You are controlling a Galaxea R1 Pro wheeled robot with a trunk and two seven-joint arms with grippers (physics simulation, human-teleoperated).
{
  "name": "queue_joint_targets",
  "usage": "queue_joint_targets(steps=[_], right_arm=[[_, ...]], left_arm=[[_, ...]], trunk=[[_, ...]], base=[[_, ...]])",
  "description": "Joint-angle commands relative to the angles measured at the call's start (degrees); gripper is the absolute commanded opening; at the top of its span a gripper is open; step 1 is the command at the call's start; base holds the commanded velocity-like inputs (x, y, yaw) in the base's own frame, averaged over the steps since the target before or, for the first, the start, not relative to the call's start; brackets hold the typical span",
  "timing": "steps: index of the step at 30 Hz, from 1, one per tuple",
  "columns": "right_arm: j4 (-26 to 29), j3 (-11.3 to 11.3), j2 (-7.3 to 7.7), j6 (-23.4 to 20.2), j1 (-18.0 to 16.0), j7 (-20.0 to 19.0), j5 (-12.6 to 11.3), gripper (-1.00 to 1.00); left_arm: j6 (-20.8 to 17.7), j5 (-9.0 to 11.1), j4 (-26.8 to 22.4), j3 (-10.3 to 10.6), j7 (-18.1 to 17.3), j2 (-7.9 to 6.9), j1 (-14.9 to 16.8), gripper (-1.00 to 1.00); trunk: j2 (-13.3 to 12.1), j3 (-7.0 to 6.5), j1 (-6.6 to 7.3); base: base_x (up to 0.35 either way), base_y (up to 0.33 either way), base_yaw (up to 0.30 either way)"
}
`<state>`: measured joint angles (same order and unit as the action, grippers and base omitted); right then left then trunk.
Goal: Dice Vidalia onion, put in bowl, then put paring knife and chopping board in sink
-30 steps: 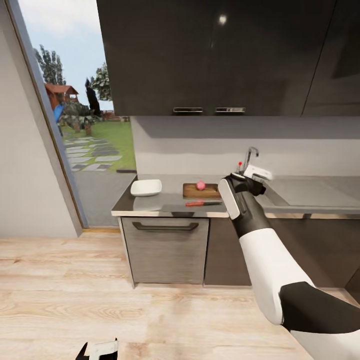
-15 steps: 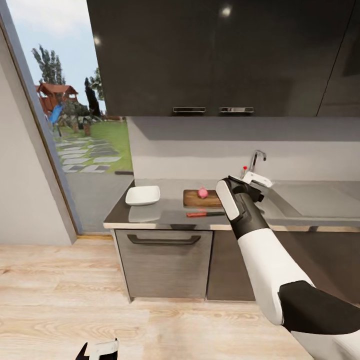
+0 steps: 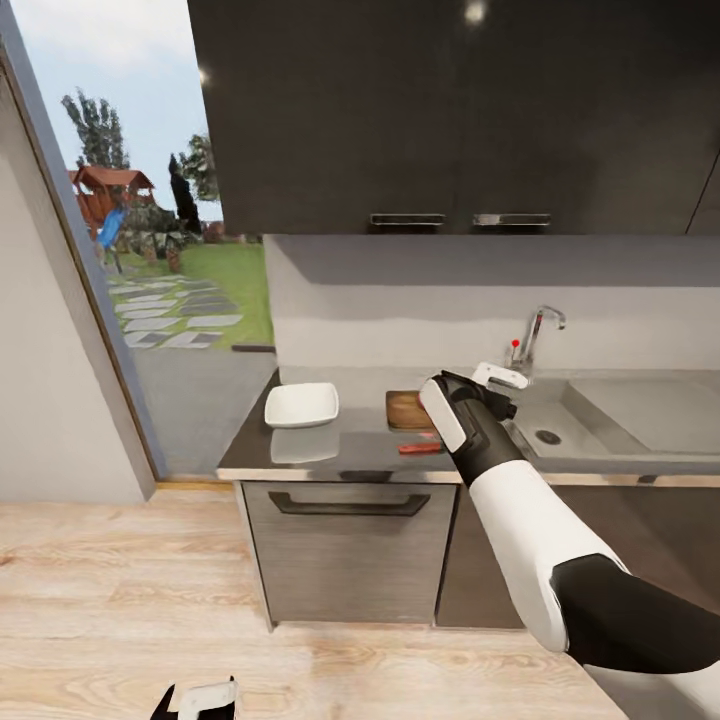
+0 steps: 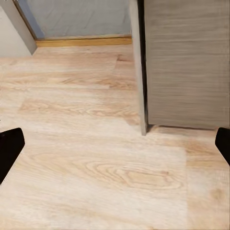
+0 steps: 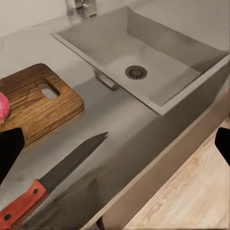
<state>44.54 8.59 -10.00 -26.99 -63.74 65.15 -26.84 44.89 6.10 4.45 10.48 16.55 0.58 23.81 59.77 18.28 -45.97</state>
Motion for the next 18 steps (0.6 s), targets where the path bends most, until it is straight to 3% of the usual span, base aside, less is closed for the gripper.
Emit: queue_joint_targets(steps=[1, 9, 18], right_arm=[[-0.04, 0.12, 0.0, -0.55, -0.06, 0.35, -0.32, 1.0], [-1.29, 0.13, 0.0, -0.51, -0.06, 0.25, -3.14, 1.0], [-4.83, 0.19, 0.0, -0.61, -0.06, -1.04, -3.79, 1.0]], left_arm=[[0.3, 0.57, 0.21, 0.51, -0.02, 0.03, 0.09, 1.0], [0.29, 0.57, 0.21, 0.51, -0.02, 0.05, 0.09, 1.0], [0.29, 0.57, 0.21, 0.51, -0.02, 0.05, 0.09, 1.0]], trunk=[[0.05, 0.08, -0.02], [0.05, 0.08, -0.02], [0.05, 0.08, -0.02]], base=[[0.091, 0.266, 0.0], [0.024, 0.269, 0.0], [0.001, 0.058, 0.0]])
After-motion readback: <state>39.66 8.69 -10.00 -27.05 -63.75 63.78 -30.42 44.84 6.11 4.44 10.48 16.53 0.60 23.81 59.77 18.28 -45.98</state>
